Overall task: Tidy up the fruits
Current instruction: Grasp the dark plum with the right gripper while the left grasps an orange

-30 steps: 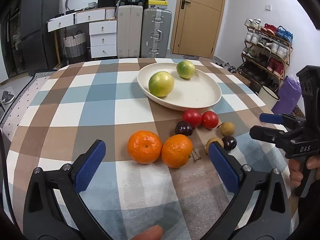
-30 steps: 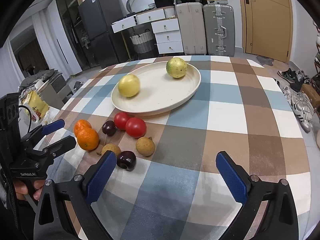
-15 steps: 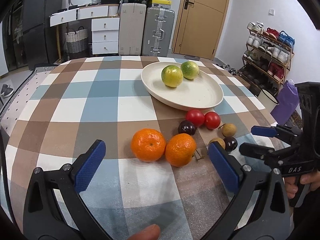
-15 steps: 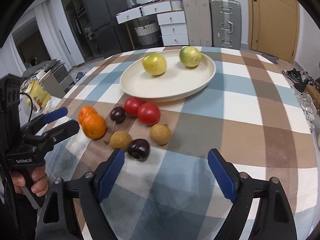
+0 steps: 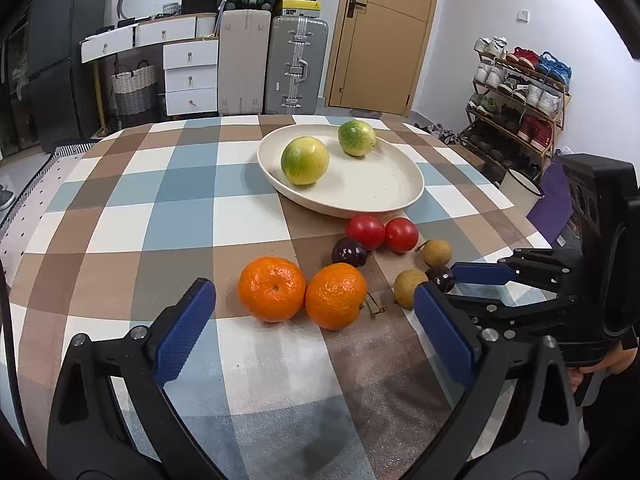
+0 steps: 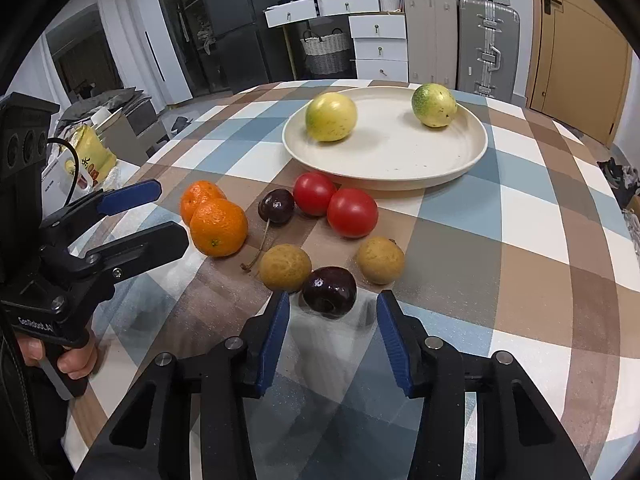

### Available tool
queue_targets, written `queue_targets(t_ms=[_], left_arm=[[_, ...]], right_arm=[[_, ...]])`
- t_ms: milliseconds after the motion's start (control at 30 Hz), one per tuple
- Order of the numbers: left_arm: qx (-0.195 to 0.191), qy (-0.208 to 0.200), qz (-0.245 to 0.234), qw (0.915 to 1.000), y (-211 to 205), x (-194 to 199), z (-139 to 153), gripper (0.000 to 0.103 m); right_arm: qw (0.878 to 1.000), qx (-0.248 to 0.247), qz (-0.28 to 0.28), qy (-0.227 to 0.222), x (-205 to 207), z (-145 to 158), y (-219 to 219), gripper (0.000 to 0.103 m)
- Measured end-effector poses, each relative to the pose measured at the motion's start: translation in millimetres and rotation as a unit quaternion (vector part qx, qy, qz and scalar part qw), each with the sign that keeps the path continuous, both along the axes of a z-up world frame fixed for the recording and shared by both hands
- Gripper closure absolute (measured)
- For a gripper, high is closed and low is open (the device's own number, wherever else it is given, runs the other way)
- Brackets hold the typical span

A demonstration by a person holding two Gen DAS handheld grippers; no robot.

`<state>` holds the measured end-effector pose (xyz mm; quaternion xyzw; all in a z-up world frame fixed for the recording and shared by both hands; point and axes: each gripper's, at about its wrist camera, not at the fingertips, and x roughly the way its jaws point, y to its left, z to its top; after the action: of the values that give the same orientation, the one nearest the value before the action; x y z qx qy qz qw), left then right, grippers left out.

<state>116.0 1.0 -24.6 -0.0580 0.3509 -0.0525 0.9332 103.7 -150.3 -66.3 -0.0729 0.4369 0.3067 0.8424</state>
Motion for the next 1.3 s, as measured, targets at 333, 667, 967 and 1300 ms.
queue_targets(t_ms=[333, 667, 967, 1300], left_arm=[[-0.004, 0.007, -0.001, 1.0000, 0.5, 1.3, -3.8, 0.003], [-0.015, 0.006, -0.005, 0.9999, 1.6, 3.9, -5.9, 0.003], [-0.044, -0.008, -0.033, 0.9984, 2.1, -1.5, -2.9, 0.015], [-0.045, 0.013, -0.070, 0.9964, -11.2, 3.1, -7.9, 0.031]], right_arm=[[1.000, -0.004, 0.006, -0.007, 4.7, -0.6, 6.3, 0.065], [1.000, 0.013, 0.009, -0.014, 1.0, 1.4, -1.2, 0.075], [0.996, 0.084, -0.004, -0.041, -0.4, 17.8, -24.1, 0.075], [0.995, 0.093, -0.007, -0.038, -0.4, 18.4, -30.1, 0.075]])
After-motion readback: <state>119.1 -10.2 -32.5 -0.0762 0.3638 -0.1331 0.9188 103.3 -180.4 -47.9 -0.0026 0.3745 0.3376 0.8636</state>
